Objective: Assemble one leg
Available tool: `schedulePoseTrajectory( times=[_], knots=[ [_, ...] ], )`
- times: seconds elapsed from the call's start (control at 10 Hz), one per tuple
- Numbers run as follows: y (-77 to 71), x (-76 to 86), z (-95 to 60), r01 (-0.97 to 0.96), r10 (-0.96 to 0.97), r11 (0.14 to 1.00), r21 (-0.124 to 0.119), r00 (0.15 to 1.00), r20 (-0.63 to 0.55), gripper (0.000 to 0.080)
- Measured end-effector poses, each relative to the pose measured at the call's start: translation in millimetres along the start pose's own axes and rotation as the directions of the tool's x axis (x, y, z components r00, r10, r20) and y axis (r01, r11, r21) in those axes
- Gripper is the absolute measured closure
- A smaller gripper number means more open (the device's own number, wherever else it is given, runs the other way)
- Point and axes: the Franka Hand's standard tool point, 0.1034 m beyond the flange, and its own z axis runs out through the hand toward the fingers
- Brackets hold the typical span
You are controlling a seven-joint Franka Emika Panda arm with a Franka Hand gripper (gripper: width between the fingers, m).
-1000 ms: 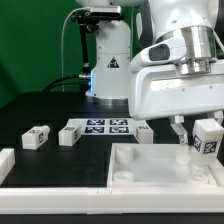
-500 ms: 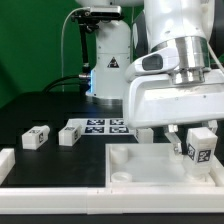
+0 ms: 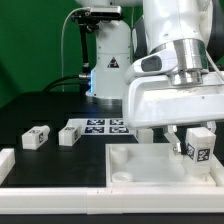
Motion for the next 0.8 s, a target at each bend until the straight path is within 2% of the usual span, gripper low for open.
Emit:
schedulePoseTrajectory(
  times=[0.2,0.3,0.4,0.5,0.6,0.8],
  knots=[
    [0.0,0.0,0.0,0.000,0.000,1.000,0.000,1.000,0.000,0.0511],
    [0.0,-0.1,0.0,0.000,0.000,1.000,0.000,1.000,0.000,0.0271],
    [0.0,-0.1,0.0,0.000,0.000,1.000,0.000,1.000,0.000,0.0271],
    [0.0,-0.1,0.0,0.000,0.000,1.000,0.000,1.000,0.000,0.0187],
    [0.0,-0.1,0.0,0.000,0.000,1.000,0.000,1.000,0.000,0.0161],
    [0.0,-0.1,0.0,0.000,0.000,1.000,0.000,1.000,0.000,0.0151]
  ],
)
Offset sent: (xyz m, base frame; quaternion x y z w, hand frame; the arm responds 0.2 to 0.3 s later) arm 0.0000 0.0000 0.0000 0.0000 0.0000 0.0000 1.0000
